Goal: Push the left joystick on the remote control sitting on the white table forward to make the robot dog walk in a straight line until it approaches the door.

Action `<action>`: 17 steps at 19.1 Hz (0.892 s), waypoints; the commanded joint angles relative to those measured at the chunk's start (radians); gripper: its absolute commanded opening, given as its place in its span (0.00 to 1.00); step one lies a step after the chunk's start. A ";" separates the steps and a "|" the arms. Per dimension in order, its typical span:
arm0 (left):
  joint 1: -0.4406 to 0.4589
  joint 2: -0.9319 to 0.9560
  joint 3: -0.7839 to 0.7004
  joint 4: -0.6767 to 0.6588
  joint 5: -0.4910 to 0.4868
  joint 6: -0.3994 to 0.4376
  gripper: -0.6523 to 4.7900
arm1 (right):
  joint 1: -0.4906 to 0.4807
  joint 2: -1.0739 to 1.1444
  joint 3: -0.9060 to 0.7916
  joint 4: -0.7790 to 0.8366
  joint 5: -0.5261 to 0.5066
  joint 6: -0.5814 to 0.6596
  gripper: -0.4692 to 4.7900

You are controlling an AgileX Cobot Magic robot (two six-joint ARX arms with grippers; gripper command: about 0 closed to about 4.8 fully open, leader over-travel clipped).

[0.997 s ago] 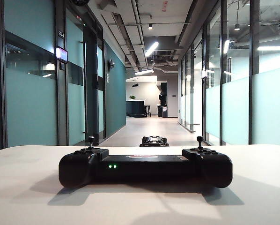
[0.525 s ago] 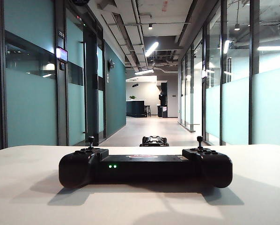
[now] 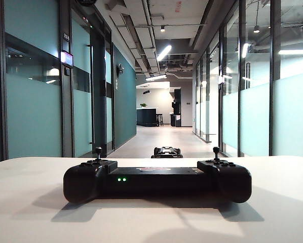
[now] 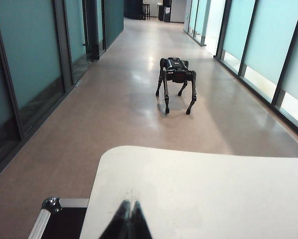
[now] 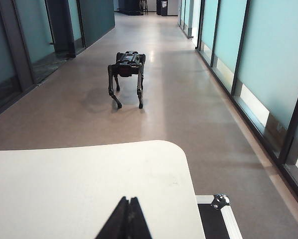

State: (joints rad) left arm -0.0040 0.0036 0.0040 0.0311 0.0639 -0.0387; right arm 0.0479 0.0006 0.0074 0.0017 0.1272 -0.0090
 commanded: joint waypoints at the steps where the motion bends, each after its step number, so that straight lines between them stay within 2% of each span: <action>1: 0.000 0.000 0.047 0.010 -0.002 -0.007 0.11 | 0.000 0.003 0.067 0.007 0.003 0.014 0.08; 5: 0.000 0.044 0.148 -0.061 -0.023 -0.082 0.11 | 0.000 0.090 0.232 -0.082 0.001 0.043 0.08; 10: -0.001 0.230 0.294 -0.069 0.066 -0.102 0.11 | 0.025 0.308 0.465 -0.196 -0.060 0.066 0.08; 14: -0.006 0.409 0.413 -0.087 0.198 -0.146 0.11 | 0.116 0.496 0.634 -0.303 -0.081 0.112 0.08; 17: -0.087 0.507 0.494 -0.119 0.206 -0.145 0.11 | 0.215 0.606 0.720 -0.386 -0.082 0.148 0.08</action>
State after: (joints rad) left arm -0.0597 0.4904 0.4671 -0.0784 0.2630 -0.1810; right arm 0.2379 0.5850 0.7074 -0.3508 0.0483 0.1200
